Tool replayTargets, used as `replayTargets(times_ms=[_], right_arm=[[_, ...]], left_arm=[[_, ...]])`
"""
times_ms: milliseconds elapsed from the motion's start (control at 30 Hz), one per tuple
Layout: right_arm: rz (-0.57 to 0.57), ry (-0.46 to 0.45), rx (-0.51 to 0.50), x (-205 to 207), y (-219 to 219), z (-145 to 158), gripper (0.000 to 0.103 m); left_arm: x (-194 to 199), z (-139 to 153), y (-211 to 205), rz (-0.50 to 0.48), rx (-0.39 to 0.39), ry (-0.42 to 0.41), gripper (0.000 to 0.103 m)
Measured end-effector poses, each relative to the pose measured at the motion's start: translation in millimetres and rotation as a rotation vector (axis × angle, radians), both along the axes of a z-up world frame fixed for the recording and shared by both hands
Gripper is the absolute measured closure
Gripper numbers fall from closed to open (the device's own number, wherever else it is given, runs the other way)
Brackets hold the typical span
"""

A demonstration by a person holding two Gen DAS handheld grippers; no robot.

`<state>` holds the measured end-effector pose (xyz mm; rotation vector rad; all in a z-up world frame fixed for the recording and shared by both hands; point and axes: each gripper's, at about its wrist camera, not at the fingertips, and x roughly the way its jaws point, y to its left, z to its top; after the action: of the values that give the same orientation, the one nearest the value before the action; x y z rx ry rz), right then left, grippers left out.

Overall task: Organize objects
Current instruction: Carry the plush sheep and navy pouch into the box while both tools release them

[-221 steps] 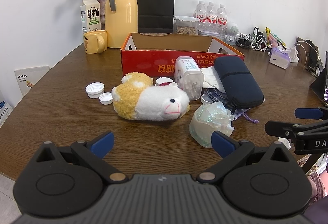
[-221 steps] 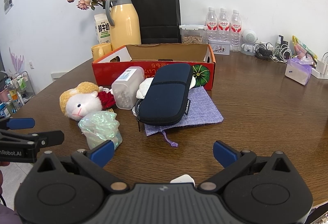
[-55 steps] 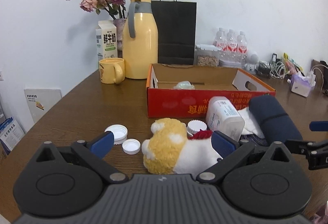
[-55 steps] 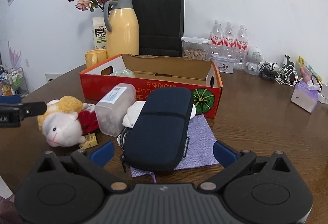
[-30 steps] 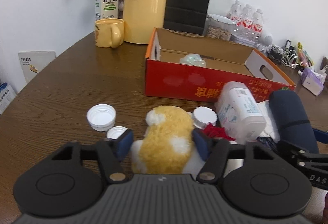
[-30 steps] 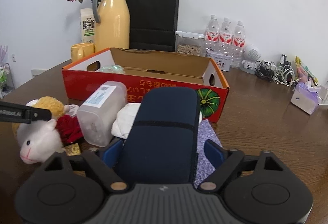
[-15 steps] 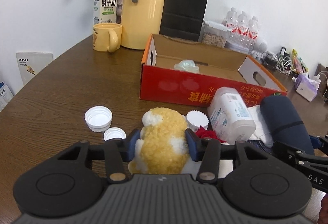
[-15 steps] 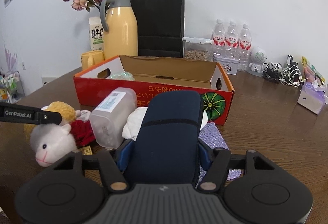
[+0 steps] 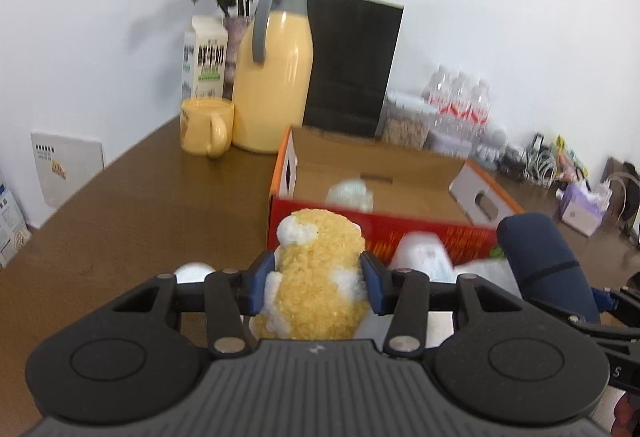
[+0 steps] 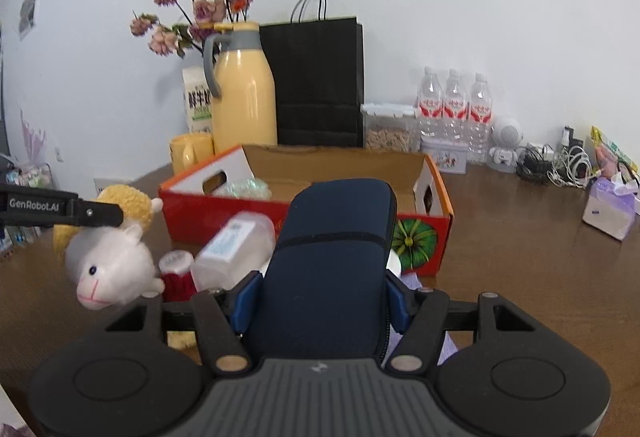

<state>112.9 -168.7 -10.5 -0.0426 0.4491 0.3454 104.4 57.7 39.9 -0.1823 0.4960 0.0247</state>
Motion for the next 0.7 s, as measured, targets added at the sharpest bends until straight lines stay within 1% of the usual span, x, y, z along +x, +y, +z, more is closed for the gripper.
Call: replayTargets(times_ms=[200,367,467,567,700], right_arm=[[0.019,-0.062,0.032,25,1,24,0.042],[0.036,-0.082,0.073,67,4,45,0.042],[0.048,-0.085,0.091,96,6,52,0.042],[0.048,-0.067,0.103,128,9,53,0.042],[0.032,-0.016,0.106,178,12,48,0.042]], left_arm=[[22,31,-5,0.010,0.008,-0.103,0.056],[58,50,-15,0.009,0.005,-0.147,0.056],[85,54,-20,0.020,0.003,-0.151,0.055],[114,54,-22,0.035,-0.008,-0.152,0.055],[155,45,-25,0.059,-0.002,-0.132,0.055]])
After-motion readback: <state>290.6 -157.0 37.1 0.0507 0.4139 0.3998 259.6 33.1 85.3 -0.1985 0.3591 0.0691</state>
